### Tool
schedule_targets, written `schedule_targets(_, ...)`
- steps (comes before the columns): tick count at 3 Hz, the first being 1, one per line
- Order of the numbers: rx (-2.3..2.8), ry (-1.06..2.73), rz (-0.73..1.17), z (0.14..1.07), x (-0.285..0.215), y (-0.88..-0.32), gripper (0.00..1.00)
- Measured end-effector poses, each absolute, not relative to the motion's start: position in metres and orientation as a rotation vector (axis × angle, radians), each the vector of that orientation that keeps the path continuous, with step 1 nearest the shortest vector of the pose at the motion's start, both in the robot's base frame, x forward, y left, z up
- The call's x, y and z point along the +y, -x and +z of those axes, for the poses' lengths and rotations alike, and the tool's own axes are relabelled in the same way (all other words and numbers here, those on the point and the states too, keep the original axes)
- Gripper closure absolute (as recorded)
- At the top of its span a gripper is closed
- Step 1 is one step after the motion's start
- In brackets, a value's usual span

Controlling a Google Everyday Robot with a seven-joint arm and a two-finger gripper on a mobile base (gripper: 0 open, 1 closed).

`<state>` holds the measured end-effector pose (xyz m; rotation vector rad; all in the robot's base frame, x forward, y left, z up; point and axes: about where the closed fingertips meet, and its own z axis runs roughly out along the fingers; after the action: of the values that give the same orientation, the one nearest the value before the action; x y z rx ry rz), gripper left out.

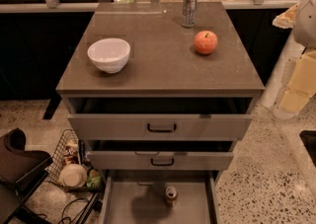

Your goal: Pick orange can from bottom drawer and place on counter

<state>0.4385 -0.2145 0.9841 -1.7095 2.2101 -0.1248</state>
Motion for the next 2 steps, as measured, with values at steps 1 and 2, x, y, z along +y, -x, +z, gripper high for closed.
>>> schedule_targets(1, 2.209, 1.709, -0.126, 0.9845, -0.2145, -0.4384, 0.0)
schedule_targets(2, 2.173, 1.702, -0.125, 0.9812, -0.2213, -0.4294, 0.0)
